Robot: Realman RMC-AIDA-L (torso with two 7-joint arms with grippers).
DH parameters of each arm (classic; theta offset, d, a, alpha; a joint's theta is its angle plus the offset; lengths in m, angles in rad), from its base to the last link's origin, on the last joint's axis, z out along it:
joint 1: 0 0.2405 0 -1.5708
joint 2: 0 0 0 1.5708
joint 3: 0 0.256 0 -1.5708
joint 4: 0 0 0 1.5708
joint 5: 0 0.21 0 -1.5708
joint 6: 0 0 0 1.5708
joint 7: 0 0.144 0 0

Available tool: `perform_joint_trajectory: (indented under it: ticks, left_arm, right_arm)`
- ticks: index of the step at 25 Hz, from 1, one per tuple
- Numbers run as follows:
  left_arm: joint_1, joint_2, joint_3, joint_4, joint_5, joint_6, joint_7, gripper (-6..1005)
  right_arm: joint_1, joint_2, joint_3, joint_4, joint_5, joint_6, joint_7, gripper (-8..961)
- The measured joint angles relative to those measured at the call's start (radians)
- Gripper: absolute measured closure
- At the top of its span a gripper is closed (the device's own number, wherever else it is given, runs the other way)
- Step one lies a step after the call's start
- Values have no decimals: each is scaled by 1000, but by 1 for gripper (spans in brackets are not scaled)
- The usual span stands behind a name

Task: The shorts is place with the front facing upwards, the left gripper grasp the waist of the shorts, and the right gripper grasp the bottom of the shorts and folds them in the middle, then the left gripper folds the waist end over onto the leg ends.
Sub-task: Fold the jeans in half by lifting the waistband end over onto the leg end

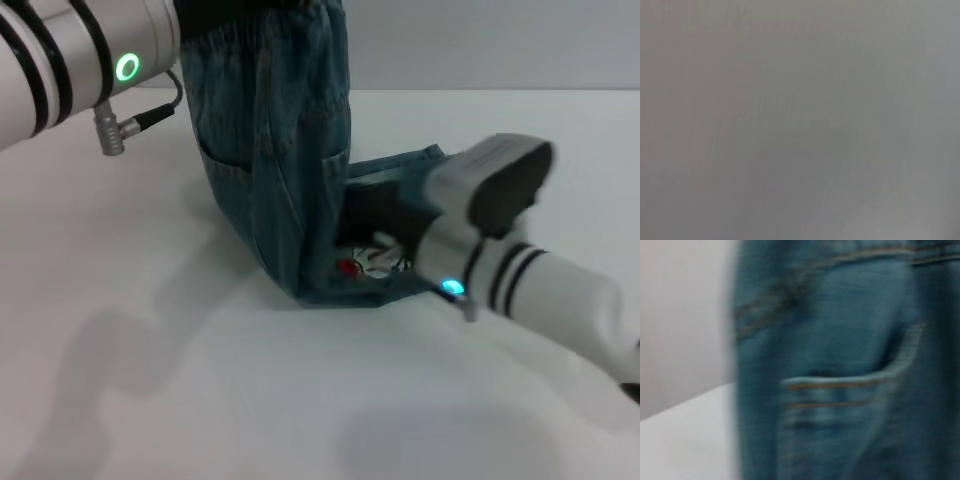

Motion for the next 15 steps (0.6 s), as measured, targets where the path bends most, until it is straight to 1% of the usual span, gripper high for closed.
perform_joint_trajectory:
  ticks: [4,7,11,13,14,15]
  left_arm:
    - [3,0,-1,10,0,2,0,918]
    - [2,0,2,16,0,4,0,917]
    - [-1,-1,27,44,-6,37,0,917]
    - [1,-1,53,66,-23,82,0,917]
    - [1,0,68,77,-31,104,0,917]
    - [-1,1,81,87,-34,121,1,917]
  right_arm:
    - [-57,-11,87,-42,-2,-69,-9,954]
    - [-109,-14,191,-69,-3,-117,-73,954]
    - [-177,-18,325,-67,-4,-128,-176,954]
    - [-213,-30,361,-55,-5,-129,-183,954]
    - [-252,-45,383,-32,-5,-129,-183,953]
    - [-252,-45,383,-32,-5,-129,-183,953]
